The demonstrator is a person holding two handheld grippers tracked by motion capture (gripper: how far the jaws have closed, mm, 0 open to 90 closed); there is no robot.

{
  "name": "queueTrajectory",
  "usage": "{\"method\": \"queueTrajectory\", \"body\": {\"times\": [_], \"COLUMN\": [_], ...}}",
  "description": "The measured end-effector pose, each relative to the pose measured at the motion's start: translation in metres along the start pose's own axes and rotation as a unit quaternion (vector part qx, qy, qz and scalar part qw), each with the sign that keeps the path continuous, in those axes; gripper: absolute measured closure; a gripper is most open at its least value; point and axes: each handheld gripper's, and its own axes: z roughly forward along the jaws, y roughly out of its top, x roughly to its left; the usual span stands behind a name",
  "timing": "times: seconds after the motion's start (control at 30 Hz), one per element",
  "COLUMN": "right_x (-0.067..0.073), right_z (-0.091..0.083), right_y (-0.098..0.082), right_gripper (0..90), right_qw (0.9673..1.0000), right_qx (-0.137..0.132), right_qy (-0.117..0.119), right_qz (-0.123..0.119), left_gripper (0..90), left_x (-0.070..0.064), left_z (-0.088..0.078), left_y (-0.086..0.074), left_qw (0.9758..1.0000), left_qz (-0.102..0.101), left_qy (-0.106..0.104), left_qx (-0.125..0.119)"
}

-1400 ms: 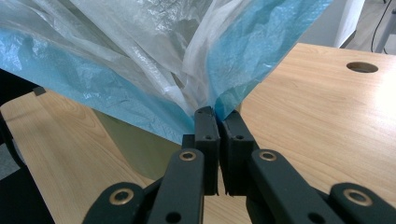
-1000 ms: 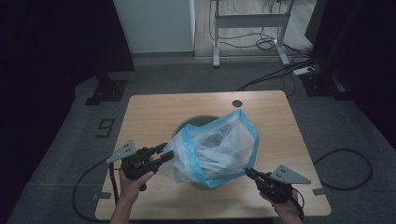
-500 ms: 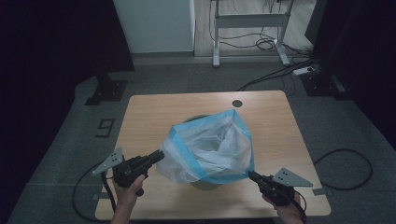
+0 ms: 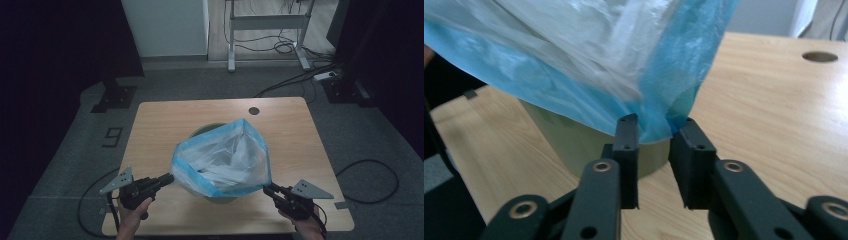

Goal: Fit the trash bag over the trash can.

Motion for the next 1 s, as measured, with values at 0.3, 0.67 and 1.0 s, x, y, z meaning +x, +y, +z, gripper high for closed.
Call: {"method": "queueTrajectory", "body": {"times": [0.3, 0.67, 1.0], "right_x": [-0.007, 0.006, 0.000], "right_z": [-0.011, 0.013, 0.027], "right_y": [0.013, 0.026, 0.008], "right_gripper": [48.5, 88.2, 88.5], "right_qw": [0.9987, 0.9987, 0.9985], "right_qx": [-0.047, -0.024, 0.042], "right_qy": [-0.020, 0.028, 0.027], "right_qz": [0.007, -0.035, -0.023], "left_gripper": [88.6, 89.2, 89.4], "left_x": [0.000, 0.000, 0.006], "left_z": [0.003, 0.002, 0.013], "left_y": [-0.001, -0.003, -0.014], "left_qw": [0.9998, 0.9993, 0.9922], "left_qz": [0.000, 0.004, -0.014], "left_qy": [0.011, 0.025, 0.055], "left_qx": [0.013, 0.027, 0.111]}}
